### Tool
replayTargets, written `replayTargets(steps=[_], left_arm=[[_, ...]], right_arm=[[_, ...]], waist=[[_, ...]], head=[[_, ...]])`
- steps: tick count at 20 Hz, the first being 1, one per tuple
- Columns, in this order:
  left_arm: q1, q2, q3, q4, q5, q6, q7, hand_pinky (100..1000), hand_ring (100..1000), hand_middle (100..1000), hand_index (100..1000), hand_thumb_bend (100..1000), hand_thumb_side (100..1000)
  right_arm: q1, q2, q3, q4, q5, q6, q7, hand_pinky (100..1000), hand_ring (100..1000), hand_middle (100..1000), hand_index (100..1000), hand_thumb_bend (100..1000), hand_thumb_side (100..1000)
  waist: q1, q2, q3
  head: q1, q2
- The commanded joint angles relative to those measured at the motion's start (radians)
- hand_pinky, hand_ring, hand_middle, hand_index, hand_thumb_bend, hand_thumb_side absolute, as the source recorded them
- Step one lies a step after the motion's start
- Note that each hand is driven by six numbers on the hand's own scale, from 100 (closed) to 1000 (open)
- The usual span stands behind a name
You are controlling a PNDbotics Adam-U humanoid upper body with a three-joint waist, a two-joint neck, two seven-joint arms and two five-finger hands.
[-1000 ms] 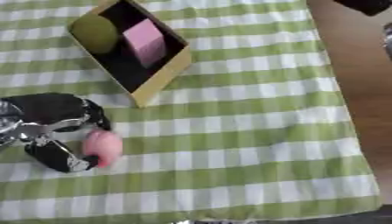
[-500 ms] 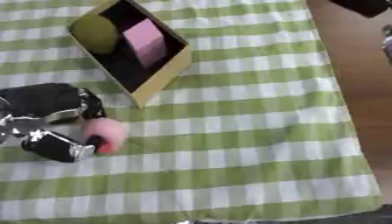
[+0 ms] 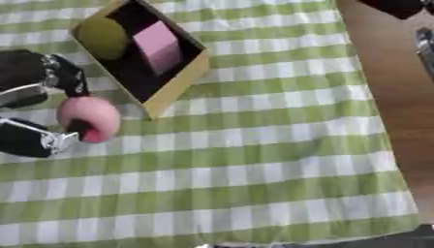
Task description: Pick up objects on the table and place them in the box.
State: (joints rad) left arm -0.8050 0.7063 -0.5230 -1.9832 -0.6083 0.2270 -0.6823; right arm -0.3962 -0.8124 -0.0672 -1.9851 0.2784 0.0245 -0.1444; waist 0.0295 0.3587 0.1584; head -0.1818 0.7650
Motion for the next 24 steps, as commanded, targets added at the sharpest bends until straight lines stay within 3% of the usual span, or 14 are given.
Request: replayTargets(steps=[1, 8, 24], left_arm=[[-0.036, 0.027, 0.062, -0.003, -0.010, 0.023, 0.029, 728, 652, 591, 649, 100, 264], [-0.139, -0.055, 0.100, 0.158, -0.047, 0.045, 0.079, 741, 664, 604, 662, 100, 295], [-0.239, -0.259, 0.128, 0.559, -0.178, -0.103, 0.146, 755, 682, 632, 693, 100, 291]], right_arm=[[-0.016, -0.028, -0.012, -0.015, -0.005, -0.004, -0.003, 895, 846, 797, 872, 100, 489], [-0.022, -0.028, -0.007, -0.015, -0.005, -0.009, 0.003, 895, 846, 798, 872, 100, 488], [-0.043, -0.020, -0.007, -0.015, -0.014, -0.018, -0.003, 895, 847, 798, 872, 100, 480]], waist=[[0.005, -0.031, -0.001], [0.003, -0.031, -0.010], [-0.006, -0.024, -0.034]], head=[[-0.004, 0.005], [-0.003, 0.005], [0.011, 0.005]])
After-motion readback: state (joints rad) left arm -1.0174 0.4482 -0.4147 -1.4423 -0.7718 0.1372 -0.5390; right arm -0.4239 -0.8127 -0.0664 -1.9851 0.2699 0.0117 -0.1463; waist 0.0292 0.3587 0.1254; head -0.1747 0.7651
